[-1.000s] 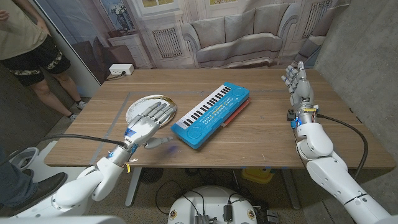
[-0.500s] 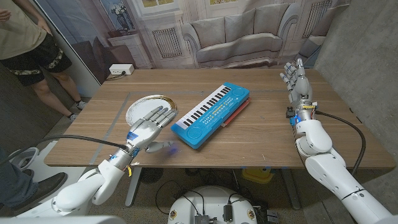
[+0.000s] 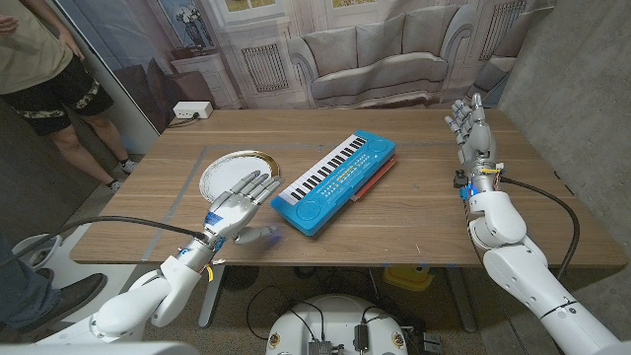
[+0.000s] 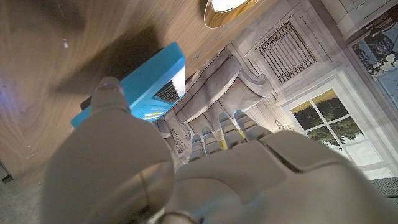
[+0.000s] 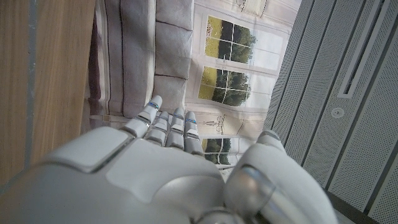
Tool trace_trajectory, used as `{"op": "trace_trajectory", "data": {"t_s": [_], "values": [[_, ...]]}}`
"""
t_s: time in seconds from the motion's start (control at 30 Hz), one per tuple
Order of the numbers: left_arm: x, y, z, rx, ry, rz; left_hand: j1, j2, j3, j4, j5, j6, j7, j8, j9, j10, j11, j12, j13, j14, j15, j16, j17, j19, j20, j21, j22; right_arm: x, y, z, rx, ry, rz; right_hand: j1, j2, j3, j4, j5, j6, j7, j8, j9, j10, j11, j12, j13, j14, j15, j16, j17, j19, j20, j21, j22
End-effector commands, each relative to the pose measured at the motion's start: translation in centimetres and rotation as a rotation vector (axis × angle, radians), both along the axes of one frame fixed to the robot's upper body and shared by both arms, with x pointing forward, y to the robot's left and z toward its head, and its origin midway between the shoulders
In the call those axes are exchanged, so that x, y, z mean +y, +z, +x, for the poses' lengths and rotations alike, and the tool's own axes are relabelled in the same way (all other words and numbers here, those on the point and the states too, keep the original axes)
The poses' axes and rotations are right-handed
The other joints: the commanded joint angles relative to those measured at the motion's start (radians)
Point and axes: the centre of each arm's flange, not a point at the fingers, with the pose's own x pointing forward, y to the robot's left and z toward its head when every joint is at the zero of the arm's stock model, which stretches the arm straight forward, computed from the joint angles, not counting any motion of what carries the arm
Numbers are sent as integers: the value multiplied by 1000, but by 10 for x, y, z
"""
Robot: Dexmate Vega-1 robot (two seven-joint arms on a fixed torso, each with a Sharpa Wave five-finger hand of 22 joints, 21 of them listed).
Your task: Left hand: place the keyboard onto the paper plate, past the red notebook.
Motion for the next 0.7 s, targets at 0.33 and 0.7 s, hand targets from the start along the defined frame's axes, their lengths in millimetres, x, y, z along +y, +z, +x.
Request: {"op": "trace_trajectory", "data": {"t_s": [0.33, 0.7], "values": [[-13, -11, 9, -2, -50, -51, 9, 5, -9, -2, -1, -5, -11, 11, 2, -10, -9, 10, 1, -9, -106, 4, 4, -17, -65, -2, 2, -8, -11, 0, -24, 4, 33, -7, 1, -4, 1, -3, 5, -1, 3, 5, 7, 0, 0, 2, 9, -1, 2, 4, 9, -8, -5, 2], [-22, -19, 19, 19, -73, -62, 14, 9, -11, -1, -2, -14, -13, 11, 2, -15, -12, 11, 1, -15, -107, 5, 4, -21, -62, 2, 2, -13, -10, -5, -44, -6, 35, -8, 1, -6, 1, -3, 6, -2, 3, 5, 9, -5, 0, 2, 9, -2, 2, 4, 10, -9, -10, 2]]}}
